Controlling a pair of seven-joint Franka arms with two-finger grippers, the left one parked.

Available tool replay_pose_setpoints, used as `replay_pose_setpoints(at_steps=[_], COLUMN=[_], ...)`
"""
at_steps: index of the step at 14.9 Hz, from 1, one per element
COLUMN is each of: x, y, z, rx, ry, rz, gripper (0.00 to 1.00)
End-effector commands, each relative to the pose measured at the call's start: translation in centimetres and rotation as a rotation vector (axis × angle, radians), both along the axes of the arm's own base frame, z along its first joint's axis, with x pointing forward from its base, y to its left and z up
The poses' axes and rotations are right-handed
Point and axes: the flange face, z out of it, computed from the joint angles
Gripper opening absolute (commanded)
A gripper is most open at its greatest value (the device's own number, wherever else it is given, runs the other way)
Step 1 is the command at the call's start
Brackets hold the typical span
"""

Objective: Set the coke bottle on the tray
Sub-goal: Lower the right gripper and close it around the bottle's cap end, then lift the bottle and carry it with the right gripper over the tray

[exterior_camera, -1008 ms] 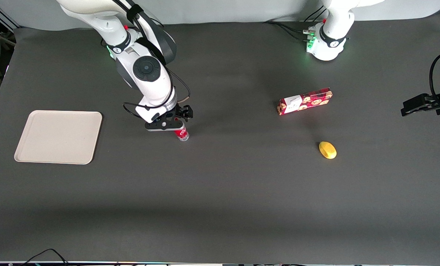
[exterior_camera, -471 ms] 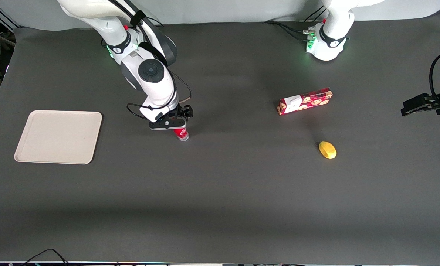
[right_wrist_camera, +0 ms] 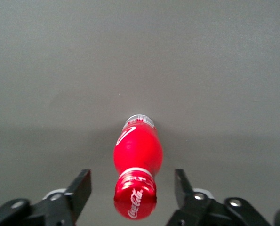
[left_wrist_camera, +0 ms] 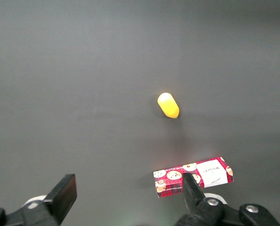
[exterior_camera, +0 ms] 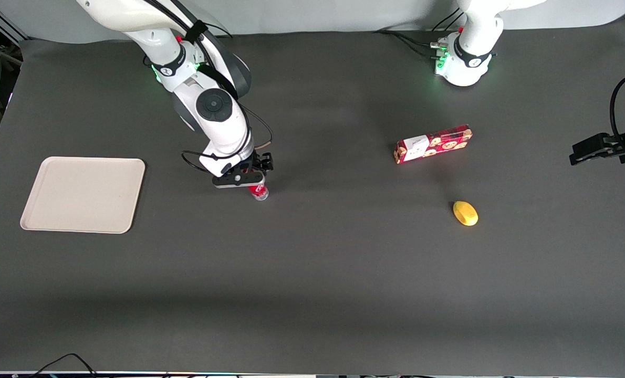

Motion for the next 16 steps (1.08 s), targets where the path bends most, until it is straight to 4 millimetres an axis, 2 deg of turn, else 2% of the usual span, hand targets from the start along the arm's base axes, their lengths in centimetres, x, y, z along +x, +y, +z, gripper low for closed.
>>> replay_pose_setpoints(at_steps=[1, 3, 5, 7, 8, 10, 11, 13, 14, 16], x=[0.5, 0.9, 1.1, 1.8, 2.2, 4.0, 4.8, 6.2, 6.7, 7.2], y=[-0.2, -0.4, -0.6, -0.5, -0.6, -1.6, -2.0, -4.0, -5.4, -10.2], z=[-0.3, 0.0, 0.1, 1.7, 3.1, 7.3, 10.1, 15.9, 18.2, 22.5], rx=[-0.001, 0.000, 0.001, 0.014, 0.008, -0.029, -0.036, -0.061, -0.068, -0.056], ry=[-0.020, -0.025, -0.025, -0.043, -0.057, -0.051, -0.035, -0.026, -0.016, -0.003], rz=[-0.018, -0.024, -0.039, -0.051, -0.078, -0.130, -0.151, -0.184, -0.180, -0.165], gripper=[0.32, 0.00, 0.00, 0.00, 0.00, 0.00, 0.00, 0.00, 0.00, 0.00])
